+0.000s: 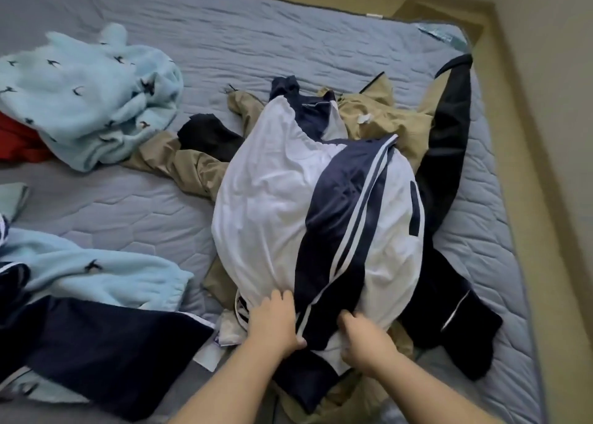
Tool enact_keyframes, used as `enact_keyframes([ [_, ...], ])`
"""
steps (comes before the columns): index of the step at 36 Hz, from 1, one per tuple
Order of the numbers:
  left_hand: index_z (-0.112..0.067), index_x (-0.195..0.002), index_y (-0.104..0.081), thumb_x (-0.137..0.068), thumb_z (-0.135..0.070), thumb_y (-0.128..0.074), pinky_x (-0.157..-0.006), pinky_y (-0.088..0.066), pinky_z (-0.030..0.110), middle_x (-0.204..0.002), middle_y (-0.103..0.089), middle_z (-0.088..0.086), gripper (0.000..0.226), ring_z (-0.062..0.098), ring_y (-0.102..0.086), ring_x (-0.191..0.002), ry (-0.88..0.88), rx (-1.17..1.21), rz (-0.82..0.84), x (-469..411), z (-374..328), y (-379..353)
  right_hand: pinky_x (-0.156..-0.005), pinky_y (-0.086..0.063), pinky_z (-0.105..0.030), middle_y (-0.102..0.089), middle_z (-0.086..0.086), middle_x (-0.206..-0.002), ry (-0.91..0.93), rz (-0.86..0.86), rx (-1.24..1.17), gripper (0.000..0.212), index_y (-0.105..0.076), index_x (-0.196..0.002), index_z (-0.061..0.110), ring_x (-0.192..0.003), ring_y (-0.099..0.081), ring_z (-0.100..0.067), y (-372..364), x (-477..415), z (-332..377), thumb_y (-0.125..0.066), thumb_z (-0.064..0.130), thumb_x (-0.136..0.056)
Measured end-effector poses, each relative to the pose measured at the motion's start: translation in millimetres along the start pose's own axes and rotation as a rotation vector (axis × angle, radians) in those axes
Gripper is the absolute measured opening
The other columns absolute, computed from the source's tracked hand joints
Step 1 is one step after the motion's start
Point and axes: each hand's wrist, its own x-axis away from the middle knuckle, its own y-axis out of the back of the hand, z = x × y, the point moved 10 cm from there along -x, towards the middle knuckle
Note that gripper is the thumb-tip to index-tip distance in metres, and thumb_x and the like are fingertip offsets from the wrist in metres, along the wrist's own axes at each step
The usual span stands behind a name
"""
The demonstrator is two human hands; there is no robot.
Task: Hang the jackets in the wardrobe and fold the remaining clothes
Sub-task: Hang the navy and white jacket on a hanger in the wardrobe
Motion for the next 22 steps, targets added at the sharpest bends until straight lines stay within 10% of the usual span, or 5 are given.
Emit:
enact_keyframes([
  [3,-0.014,-0.109,-0.052,-0.088,-0.018,-0.054,-0.082,-0.048,0.034,-0.114,-0.058,0.005,0.021,0.026,-0.057,-0.105,0.093,0.214,-0.133,-4,2,-6,-0.086,-0.044,-0.03,-0.046,-0.007,-0.128,0.003,-0.012,-0.145,0.045,-0.041,-0.129,0.016,-0.115,-0.05,-0.026,-24,4,-19,-0.054,0.02,-0.086],
  [10,-0.015,-0.072,-0.054,-0.073,-0.021,-0.057,-0.054,-0.037,0.021,-0.064,-0.058,-0.001,0.007,0.013,-0.049,-0.063,0.021,0.912,-0.261,23,3,5,-0.087,-0.038,-0.02,-0.036,-0.011,-0.142,-0.204,-0.13,-0.875,0.079,-0.025,-0.146,0.016,-0.122,-0.043,-0.019,-39,25,-50,-0.069,0.017,-0.08],
  [22,-0.004,-0.094,-0.068,-0.087,0.012,-0.03,-0.068,-0.053,0.023,-0.083,-0.073,0.002,0.042,0.015,-0.067,-0.08,-0.198,1.526,-0.362,183,-57,189,-0.072,-0.05,-0.031,-0.064,-0.005,-0.118,-0.068,-0.209,-1.812,0.062,-0.029,-0.143,0.028,-0.1,-0.063,-0.017,80,152,30,-0.054,0.005,-0.092],
])
